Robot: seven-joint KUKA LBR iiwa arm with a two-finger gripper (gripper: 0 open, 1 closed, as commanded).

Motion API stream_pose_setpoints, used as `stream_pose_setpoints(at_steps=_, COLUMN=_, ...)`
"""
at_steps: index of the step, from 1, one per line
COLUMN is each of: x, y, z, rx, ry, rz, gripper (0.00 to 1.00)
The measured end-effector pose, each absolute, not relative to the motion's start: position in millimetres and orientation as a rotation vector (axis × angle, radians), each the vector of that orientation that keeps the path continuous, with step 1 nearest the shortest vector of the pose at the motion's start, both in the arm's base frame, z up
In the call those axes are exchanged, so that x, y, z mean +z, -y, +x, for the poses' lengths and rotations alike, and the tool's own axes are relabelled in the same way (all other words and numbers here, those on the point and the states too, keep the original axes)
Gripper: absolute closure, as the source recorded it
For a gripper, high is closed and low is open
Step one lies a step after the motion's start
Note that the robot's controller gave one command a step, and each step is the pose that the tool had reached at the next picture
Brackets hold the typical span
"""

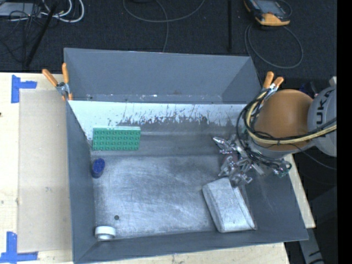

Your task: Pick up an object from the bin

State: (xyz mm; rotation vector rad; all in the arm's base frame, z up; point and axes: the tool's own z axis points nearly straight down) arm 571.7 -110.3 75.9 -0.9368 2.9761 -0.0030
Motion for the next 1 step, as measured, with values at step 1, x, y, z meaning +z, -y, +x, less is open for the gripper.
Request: stream_pose_setpoints(at_steps=1, x=255.8, y=137.2, z=508.3, rx=-0.008, ry=-2.956, rz=-1.038, gripper=1.00)
